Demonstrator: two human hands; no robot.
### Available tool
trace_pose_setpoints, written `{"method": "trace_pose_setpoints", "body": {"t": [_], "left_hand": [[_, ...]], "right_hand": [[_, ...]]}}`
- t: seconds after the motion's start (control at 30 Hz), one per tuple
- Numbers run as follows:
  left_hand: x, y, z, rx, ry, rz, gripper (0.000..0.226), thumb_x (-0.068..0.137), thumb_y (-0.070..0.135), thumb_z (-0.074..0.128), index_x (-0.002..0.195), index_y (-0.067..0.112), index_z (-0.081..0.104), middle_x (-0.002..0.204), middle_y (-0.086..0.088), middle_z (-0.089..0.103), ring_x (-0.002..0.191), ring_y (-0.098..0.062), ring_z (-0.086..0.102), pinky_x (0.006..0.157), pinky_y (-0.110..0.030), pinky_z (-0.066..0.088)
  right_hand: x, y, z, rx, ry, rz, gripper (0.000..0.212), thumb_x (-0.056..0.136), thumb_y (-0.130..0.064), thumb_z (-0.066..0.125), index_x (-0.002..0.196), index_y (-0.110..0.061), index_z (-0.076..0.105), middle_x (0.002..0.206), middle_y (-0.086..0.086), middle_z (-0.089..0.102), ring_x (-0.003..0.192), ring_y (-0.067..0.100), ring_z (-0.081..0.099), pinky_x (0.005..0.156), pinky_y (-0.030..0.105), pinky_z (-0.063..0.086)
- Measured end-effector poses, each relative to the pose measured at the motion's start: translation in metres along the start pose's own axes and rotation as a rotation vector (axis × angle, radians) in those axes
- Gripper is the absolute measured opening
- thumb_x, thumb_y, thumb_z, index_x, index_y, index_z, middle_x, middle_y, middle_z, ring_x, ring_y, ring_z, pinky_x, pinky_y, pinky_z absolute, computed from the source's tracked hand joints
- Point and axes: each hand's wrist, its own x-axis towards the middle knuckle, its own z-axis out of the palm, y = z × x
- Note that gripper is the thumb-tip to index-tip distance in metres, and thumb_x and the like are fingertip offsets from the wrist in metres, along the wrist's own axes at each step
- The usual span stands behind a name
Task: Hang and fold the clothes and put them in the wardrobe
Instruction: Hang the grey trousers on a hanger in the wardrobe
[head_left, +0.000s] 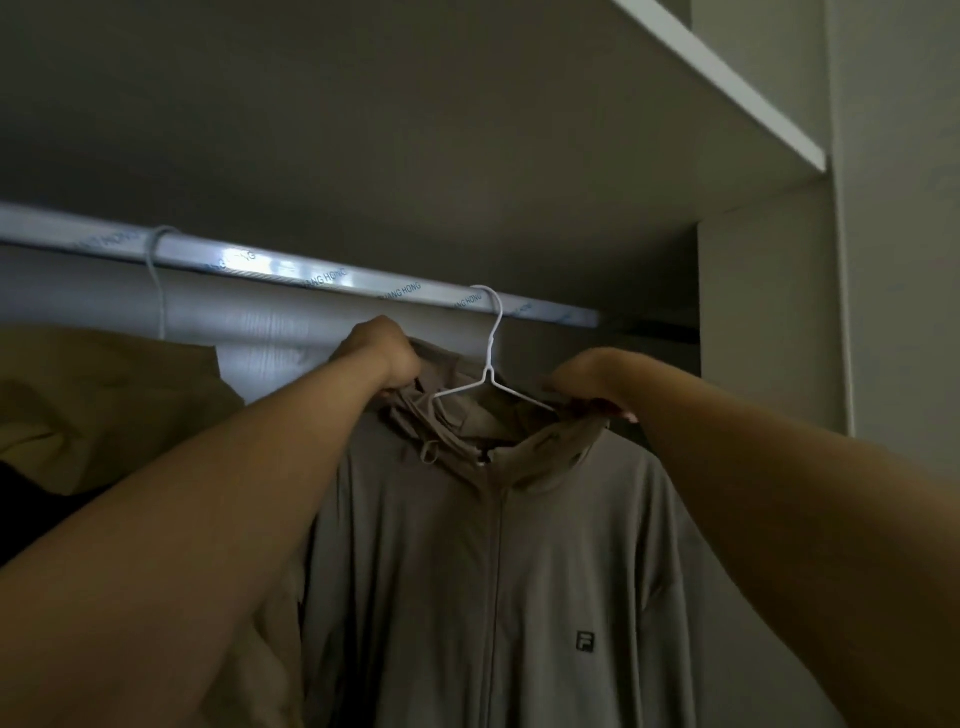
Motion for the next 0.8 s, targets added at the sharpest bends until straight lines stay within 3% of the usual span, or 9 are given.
{"method": "trace_pose_setpoints", "body": {"t": [0.1,0.17,0.23,0.4,0.5,0.57,0.67,0.73,0.8], "left_hand": [[0.01,0.001,0.003,-0.057,-0.048,0.059,0.022,0.087,0.011,0.061,0.099,0.012,0.08,0.108,-0.009,0.074,0.096,-0.03,0.067,0.089,-0.037,0.058],[0.014,0.001,0.007,-0.194,-0.066,0.071,0.021,0.089,0.007,0.062,0.084,0.015,0.082,0.092,-0.007,0.075,0.083,-0.028,0.067,0.078,-0.035,0.06],[0.016,-0.002,0.012,-0.378,-0.058,0.022,0.024,0.09,0.002,0.057,0.077,0.009,0.076,0.076,-0.009,0.068,0.063,-0.027,0.059,0.054,-0.028,0.051],[0.017,-0.021,0.03,-0.688,-0.061,-0.152,0.024,0.083,-0.011,0.046,0.075,0.008,0.058,0.069,-0.012,0.054,0.053,-0.022,0.05,0.039,-0.019,0.042],[0.022,-0.024,0.034,-0.698,0.004,-0.146,0.02,0.083,-0.008,0.051,0.081,0.005,0.066,0.073,-0.015,0.06,0.054,-0.024,0.054,0.045,-0.023,0.047],[0.025,-0.023,0.036,-0.672,0.034,-0.122,0.018,0.082,-0.004,0.057,0.087,0.003,0.073,0.077,-0.016,0.066,0.058,-0.025,0.056,0.052,-0.024,0.046],[0.024,-0.02,0.039,-0.698,-0.126,-0.107,0.011,0.086,0.008,0.064,0.092,0.011,0.072,0.087,-0.009,0.066,0.067,-0.018,0.056,0.058,-0.024,0.042],[0.026,-0.023,0.037,-0.758,-0.217,-0.133,0.008,0.094,0.018,0.059,0.096,0.013,0.065,0.099,-0.009,0.062,0.076,-0.021,0.058,0.064,-0.027,0.043],[0.031,-0.035,0.036,-0.744,-0.152,-0.109,0.01,0.099,0.017,0.054,0.098,0.009,0.06,0.114,-0.015,0.061,0.089,-0.031,0.064,0.073,-0.031,0.047]], "right_hand": [[0.003,0.001,0.001,0.051,-0.049,0.02,0.017,0.099,-0.025,0.059,0.101,-0.009,0.065,0.118,0.018,0.068,0.111,0.03,0.066,0.1,0.041,0.052],[0.009,0.002,-0.005,0.163,0.202,0.022,0.026,0.096,-0.018,0.062,0.119,-0.006,0.058,0.118,0.017,0.063,0.106,0.03,0.065,0.089,0.038,0.055],[0.015,0.006,-0.01,0.34,0.474,-0.009,0.033,0.095,-0.015,0.064,0.124,-0.005,0.054,0.112,0.016,0.06,0.096,0.029,0.063,0.071,0.034,0.051],[0.026,0.02,-0.01,0.432,0.625,-0.015,0.022,0.096,-0.011,0.063,0.117,-0.005,0.058,0.114,0.012,0.061,0.087,0.022,0.055,0.07,0.03,0.044],[0.029,0.018,-0.008,0.346,0.617,-0.026,0.026,0.094,-0.01,0.063,0.119,-0.006,0.057,0.107,0.013,0.057,0.086,0.024,0.055,0.058,0.028,0.041],[0.035,0.016,-0.006,0.329,0.619,-0.038,0.026,0.094,-0.01,0.061,0.119,-0.004,0.06,0.107,0.016,0.061,0.09,0.029,0.062,0.063,0.032,0.051],[0.034,0.015,0.003,0.253,0.511,0.028,0.022,0.1,-0.017,0.054,0.119,-0.006,0.058,0.092,0.009,0.056,0.074,0.02,0.055,0.055,0.027,0.039],[0.031,0.019,0.01,0.108,0.395,0.051,0.021,0.104,-0.02,0.047,0.108,-0.005,0.061,0.09,0.007,0.057,0.078,0.02,0.058,0.059,0.026,0.04],[0.034,0.033,0.02,0.025,0.41,-0.025,0.02,0.101,-0.021,0.049,0.088,-0.01,0.06,0.08,0.005,0.056,0.077,0.022,0.061,0.054,0.028,0.038]]}}
